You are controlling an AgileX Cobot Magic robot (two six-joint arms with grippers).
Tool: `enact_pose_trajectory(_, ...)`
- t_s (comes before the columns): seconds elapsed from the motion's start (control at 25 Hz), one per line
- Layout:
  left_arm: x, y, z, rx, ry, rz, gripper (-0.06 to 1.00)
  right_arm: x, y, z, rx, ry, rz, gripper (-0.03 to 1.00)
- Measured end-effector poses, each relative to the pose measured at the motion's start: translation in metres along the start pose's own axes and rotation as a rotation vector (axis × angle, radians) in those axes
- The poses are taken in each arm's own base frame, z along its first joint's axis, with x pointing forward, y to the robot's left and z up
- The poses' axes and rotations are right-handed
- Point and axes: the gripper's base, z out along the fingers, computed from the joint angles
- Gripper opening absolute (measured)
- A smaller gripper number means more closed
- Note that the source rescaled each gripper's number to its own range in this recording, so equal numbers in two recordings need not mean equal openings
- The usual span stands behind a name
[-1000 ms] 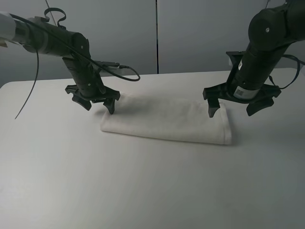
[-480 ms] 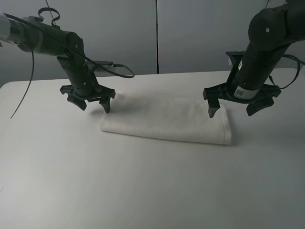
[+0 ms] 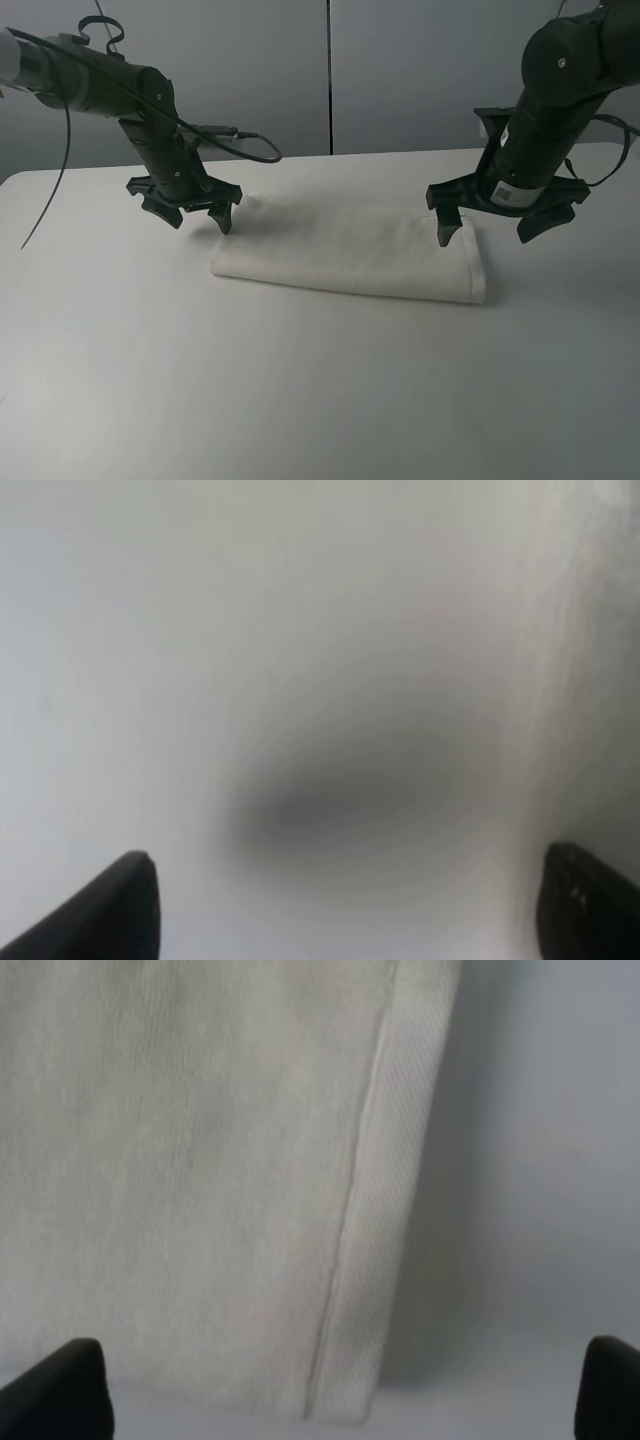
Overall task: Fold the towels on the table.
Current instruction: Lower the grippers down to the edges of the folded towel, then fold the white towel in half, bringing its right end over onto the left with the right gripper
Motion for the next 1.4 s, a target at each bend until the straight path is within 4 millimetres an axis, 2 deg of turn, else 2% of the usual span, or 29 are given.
enact_pose_trajectory(0.2, 0.000, 0.000, 0.004, 0.000, 0.005, 0.002, 0.97, 0.000, 0.001, 0.000, -0.011, 0.005, 0.012, 1.00)
enact_pose_trajectory(0.36, 0.004, 0.000, 0.017, 0.001, 0.036, -0.003, 0.97, 0.001, 0.001, 0.000, -0.015, 0.006, 0.016, 1.00)
enact_pose_trajectory(0.8, 0.003, 0.000, 0.017, 0.001, 0.037, 0.001, 0.97, 0.000, 0.002, 0.000, -0.016, 0.004, 0.016, 1.00)
enact_pose_trajectory(0.96, 0.003, 0.000, 0.017, 0.000, 0.040, 0.001, 0.97, -0.009, 0.004, -0.002, -0.021, -0.011, 0.018, 1.00)
enact_pose_trajectory(1.24, 0.003, 0.000, 0.017, 0.000, 0.043, 0.015, 0.97, -0.029, 0.012, 0.016, 0.002, 0.052, -0.033, 1.00)
enact_pose_trajectory(1.4, 0.004, 0.000, 0.017, 0.000, 0.048, 0.017, 0.97, -0.035, 0.003, 0.033, -0.039, 0.116, -0.018, 1.00)
